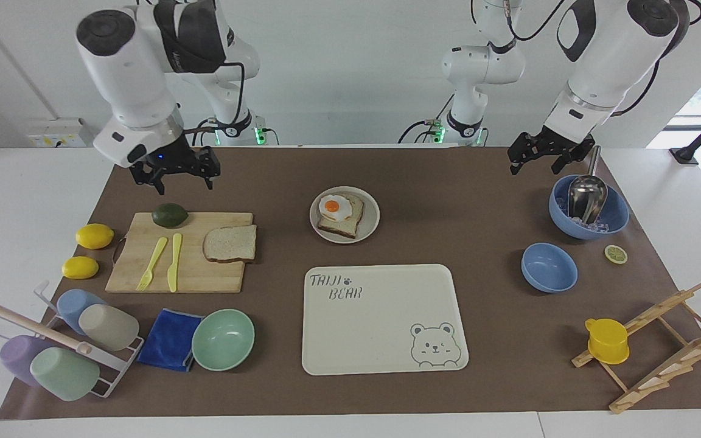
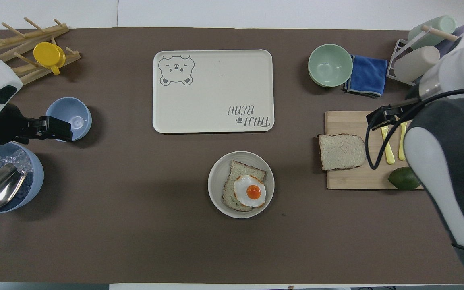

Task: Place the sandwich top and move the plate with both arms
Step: 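Reach the right gripper to the bread slice on the cutting board, then lift the bread slice with the right gripper and carry it toward the plate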

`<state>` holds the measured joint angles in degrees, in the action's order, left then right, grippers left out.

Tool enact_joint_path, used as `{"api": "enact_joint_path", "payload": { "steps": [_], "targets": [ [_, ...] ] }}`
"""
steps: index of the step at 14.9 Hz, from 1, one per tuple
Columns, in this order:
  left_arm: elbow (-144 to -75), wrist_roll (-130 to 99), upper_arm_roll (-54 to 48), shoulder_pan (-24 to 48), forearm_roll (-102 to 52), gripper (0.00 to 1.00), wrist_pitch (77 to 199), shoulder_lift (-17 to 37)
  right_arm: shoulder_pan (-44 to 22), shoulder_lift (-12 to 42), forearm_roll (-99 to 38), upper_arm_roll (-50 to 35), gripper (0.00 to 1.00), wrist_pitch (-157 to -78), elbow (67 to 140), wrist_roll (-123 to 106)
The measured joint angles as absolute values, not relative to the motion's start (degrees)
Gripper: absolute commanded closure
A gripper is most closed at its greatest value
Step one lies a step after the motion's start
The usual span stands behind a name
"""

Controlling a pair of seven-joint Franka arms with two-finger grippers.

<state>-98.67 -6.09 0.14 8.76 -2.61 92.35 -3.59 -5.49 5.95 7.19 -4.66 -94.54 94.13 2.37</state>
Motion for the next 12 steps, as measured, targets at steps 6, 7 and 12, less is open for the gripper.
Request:
{"api": "enact_joint_path", "payload": {
  "steps": [6,7,12],
  "targets": [
    [-98.67,-6.09,0.14,8.76,-2.61,0.00,92.35,-3.59,-12.15,14.74,20.15,-10.11,0.00,-104.47,99.65,23.48],
    [-98.67,-6.09,0.14,8.76,-2.61,0.00,92.35,-3.59,-12.40,16.25,20.62,-10.10,0.00,-106.64,100.57,25.39],
    [-98.67,-6.09,0.14,8.76,-2.61,0.00,92.35,-3.59,-11.84,22.62,22.03,-9.76,0.00,-116.09,105.16,29.89]
  ]
}}
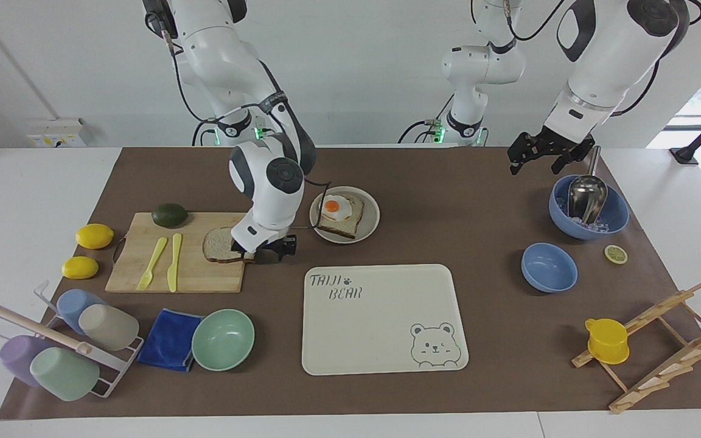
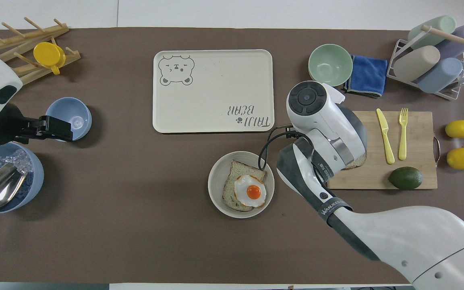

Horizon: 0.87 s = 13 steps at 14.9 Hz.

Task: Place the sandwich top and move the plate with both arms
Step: 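Lift the bread slice with the right gripper and carry it toward the plate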

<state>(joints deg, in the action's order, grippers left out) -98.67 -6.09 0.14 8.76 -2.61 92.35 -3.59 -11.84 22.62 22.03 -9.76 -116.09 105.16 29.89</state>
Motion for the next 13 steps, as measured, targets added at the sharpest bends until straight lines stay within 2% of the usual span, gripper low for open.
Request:
{"api": "enact_joint_path", "payload": {
  "steps": [6,13],
  "targets": [
    [-98.67,-6.09,0.14,8.76,-2.61,0.00,92.35,-3.59,-13.11,20.45,22.99,-9.93,0.00,-112.00,107.91,30.02],
    [-98.67,-6.09,0.14,8.76,-2.61,0.00,92.35,-3.59,-13.11,19.03,29.20,-9.87,0.13,-113.68,113.54,31.47]
  ]
}}
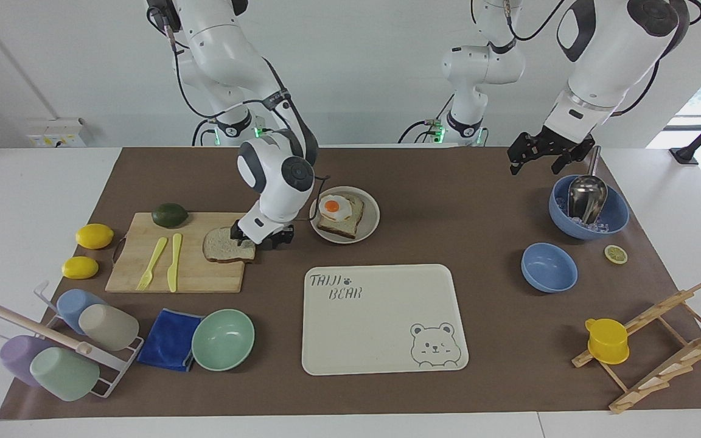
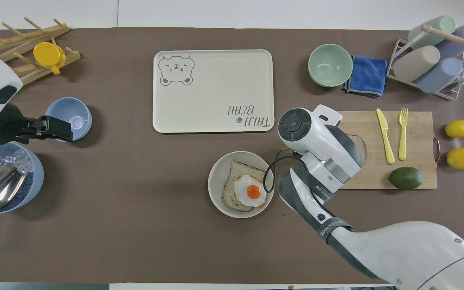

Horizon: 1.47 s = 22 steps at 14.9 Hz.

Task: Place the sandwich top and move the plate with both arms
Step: 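Lift the bread slice with the right gripper and carry it toward the plate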

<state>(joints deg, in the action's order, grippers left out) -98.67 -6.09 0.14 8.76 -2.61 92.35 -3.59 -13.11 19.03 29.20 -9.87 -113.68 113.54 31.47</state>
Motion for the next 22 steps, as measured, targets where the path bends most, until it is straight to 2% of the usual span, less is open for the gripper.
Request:
{"api": "enact_joint_path", "payload": {
  "steps": [3,4,5,6,7,9,13,16,19,22],
  "targets": [
    [-98.67,-6.09,0.14,8.76,-2.61,0.00,92.35,-3.59,-13.12,18.51,29.53,-9.87,0.19,-113.68,114.21,31.47],
    [-98.67,-6.09,0.14,8.76,-2.61,0.00,92.35,-3.59,-13.11,18.25,29.79,-9.87,0.23,-113.68,114.69,31.47],
    [-98.67,-6.09,0.14,8.76,-2.61,0.00,92.35,-3.59,-13.12,18.03,30.38,-9.87,0.31,-113.68,115.27,31.47],
    [-98.67,-6.09,0.14,8.76,-2.61,0.00,92.35,-3.59,-13.11,17.84,30.76,-9.87,0.52,-113.68,115.85,31.47],
    [-98.67,-6.09,0.14,8.76,-2.61,0.00,92.35,-3.59,-13.13,17.72,30.89,-9.88,0.65,-113.69,116.17,31.47],
    [-98.67,-6.09,0.14,8.76,-2.61,0.00,92.35,-3.59,-13.16,17.33,31.28,-9.89,1.00,-113.67,116.49,31.47],
    [-98.67,-6.09,0.14,8.76,-2.61,0.00,92.35,-3.59,-13.84,15.97,31.47,-10.02,1.00,-113.20,116.71,31.49],
    [-98.67,-6.09,0.14,8.76,-2.61,0.00,92.35,-3.59,-16.16,15.81,31.57,-10.10,1.00,-108.60,113.74,31.49],
    [-98.67,-6.09,0.14,8.76,-2.61,0.00,92.35,-3.59,-23.91,15.83,27.96,-10.28,1.00,-101.38,105.92,31.94],
    [-98.67,-6.09,0.14,8.76,-2.61,0.00,92.35,-3.59,-31.48,15.99,22.84,-10.58,1.00,-99.13,101.43,34.69]
  ]
}}
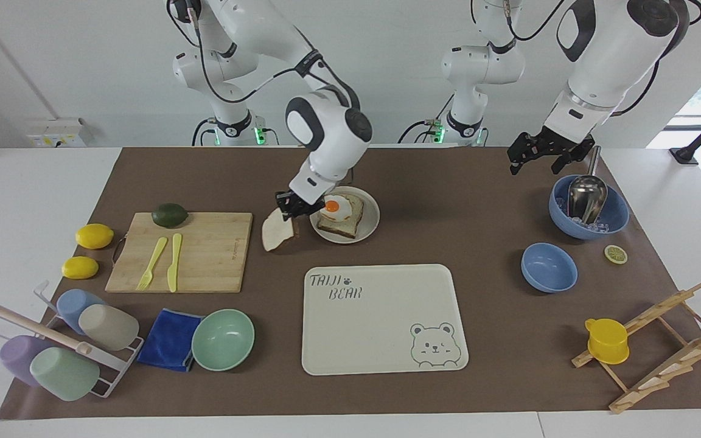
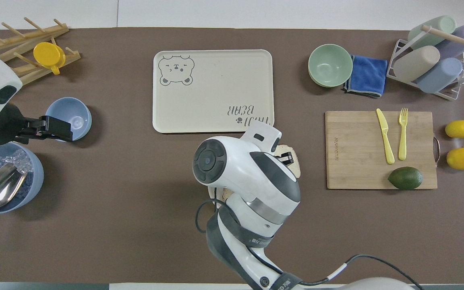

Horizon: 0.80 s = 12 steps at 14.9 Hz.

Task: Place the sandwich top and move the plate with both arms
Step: 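Lift the bread slice with the right gripper and carry it toward the plate, then lower the bread onto the egg and open the right gripper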

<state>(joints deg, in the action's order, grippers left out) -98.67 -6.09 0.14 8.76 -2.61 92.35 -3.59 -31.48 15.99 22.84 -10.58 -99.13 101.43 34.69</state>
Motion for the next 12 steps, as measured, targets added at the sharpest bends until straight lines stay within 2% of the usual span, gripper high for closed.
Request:
{"api": "enact_joint_path", "payload": {
  "steps": [3,12],
  "targets": [
    [-98.67,-6.09,0.14,8.76,-2.61,0.00,92.35,-3.59,-34.80,17.13,20.79,-10.74,1.00,-99.71,101.32,39.07],
    [-98.67,-6.09,0.14,8.76,-2.61,0.00,92.35,-3.59,-34.95,17.99,19.04,-14.03,1.00,-105.99,102.93,44.24]
  ]
}}
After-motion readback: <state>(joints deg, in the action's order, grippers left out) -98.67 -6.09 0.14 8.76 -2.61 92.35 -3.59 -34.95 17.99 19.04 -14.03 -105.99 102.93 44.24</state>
